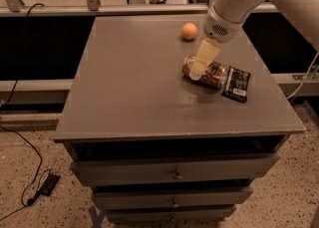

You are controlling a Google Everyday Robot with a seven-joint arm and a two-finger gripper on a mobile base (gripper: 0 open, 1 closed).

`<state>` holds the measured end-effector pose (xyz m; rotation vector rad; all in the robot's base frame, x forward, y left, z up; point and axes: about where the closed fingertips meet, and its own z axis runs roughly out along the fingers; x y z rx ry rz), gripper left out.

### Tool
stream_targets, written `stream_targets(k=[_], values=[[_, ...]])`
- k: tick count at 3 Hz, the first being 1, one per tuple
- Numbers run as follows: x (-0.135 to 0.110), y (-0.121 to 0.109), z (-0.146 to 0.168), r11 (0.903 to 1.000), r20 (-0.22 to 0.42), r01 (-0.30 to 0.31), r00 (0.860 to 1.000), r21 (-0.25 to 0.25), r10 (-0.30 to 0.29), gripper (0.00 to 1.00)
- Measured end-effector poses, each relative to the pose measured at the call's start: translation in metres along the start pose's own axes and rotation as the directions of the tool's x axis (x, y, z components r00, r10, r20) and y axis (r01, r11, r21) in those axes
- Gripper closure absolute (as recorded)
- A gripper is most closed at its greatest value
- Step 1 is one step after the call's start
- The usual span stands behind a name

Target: Pick orange can

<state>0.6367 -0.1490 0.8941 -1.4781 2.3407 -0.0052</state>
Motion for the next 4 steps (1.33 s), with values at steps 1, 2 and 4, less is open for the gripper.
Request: stream_targets(k=[1, 2, 4], values=[[-0.012, 0.008, 0.032, 0.9985, -0.03, -0.04, 0.999, -0.037, 0.039, 0.0], [-0.018, 0.019, 0.054, 0.9976, -0.092, -0.033, 0.995, -0.06, 0.027, 0.18], [-0.015, 0.024, 0.054, 0.9934, -0.119, -0.027, 0.993, -0.112, 0.014, 0.64]])
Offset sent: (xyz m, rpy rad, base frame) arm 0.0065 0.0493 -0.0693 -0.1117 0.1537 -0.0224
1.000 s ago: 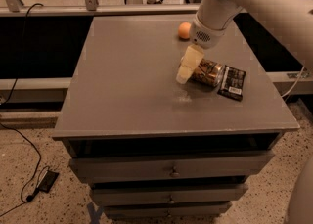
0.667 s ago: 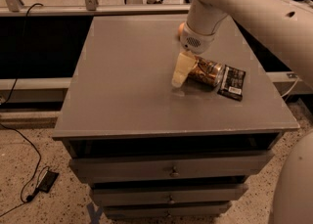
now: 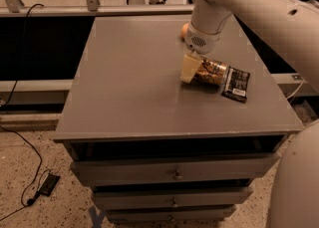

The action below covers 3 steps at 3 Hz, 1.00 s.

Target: Pick orange can

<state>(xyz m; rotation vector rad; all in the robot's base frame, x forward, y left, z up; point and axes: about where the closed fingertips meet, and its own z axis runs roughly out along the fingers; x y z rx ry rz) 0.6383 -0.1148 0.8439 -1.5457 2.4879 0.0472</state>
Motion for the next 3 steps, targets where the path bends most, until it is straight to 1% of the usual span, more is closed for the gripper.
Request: stream_targets(k=[1, 2, 3], values=[[-0.012, 0.003, -0.043, 0.9989, 0.086, 0.047, 0.995, 0.0, -0.046, 0.88], [-0.032, 0.008, -0.095, 0.9941, 0.195, 0.105, 0.975, 0.029, -0.108, 1.0], [-0.036, 0.007, -0.099, 0.9937, 0.208, 0.106, 0.972, 0.036, -0.111, 1.0]])
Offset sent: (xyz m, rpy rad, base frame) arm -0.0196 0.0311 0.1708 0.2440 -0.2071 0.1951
